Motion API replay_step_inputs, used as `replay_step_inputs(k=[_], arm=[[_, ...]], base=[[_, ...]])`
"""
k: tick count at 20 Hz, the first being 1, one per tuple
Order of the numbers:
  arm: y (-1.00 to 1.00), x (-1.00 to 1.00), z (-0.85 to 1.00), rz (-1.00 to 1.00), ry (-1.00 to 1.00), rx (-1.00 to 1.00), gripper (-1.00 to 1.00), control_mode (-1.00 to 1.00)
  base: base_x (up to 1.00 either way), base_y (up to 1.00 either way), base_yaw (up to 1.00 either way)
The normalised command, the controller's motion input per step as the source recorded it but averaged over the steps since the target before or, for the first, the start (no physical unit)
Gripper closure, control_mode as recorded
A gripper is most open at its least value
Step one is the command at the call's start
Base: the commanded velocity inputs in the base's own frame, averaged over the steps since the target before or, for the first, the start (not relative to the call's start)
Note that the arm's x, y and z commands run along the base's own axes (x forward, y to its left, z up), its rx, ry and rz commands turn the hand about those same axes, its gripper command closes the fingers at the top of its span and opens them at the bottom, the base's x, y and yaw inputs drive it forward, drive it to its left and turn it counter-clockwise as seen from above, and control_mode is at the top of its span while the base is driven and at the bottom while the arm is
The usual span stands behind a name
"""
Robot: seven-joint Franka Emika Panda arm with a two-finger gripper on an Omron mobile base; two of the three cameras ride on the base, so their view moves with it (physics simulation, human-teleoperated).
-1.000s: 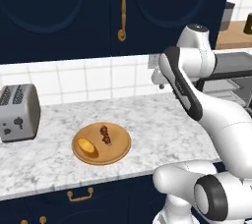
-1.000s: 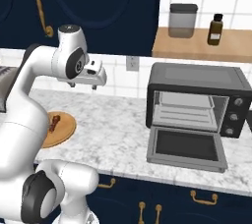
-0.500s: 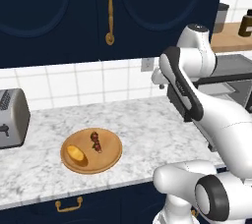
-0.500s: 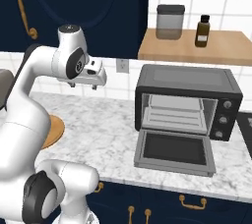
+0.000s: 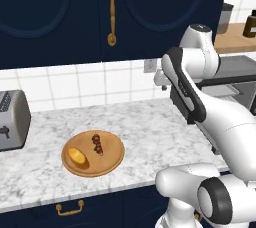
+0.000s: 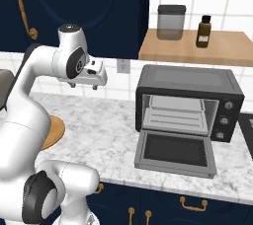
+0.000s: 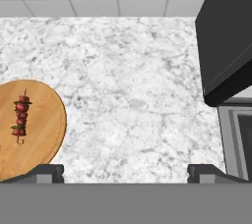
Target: Pick up the kebab skewer and baguette bread, and place them inside the toaster oven. Close the toaster oven door and start by setting the timer.
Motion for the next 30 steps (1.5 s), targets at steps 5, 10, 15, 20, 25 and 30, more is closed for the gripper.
replay_step_inputs(k=[5, 10, 15, 20, 25, 30], arm=[[-0.03, -0.01, 0.00, 0.00, 0.00, 0.00, -1.00, -1.00], [-0.66, -0.44, -0.09, 0.00, -0.03, 0.00, -1.00, -1.00], [-0.81, -0.12, -0.14, 0.00, -0.08, 0.00, -1.00, -1.00], [-0.63, 0.06, -0.07, 0.00, -0.16, 0.00, -1.00, -1.00], [-0.60, 0.19, -0.12, 0.00, -0.14, 0.00, -1.00, -1.00], [-0.59, 0.24, -0.21, 0.01, -0.10, 0.00, -1.00, -1.00]], base=[[0.00, -0.03, 0.00], [0.00, 0.00, 0.00], [0.00, 0.00, 0.00], [0.00, 0.00, 0.00], [0.00, 0.00, 0.00], [0.00, 0.00, 0.00]])
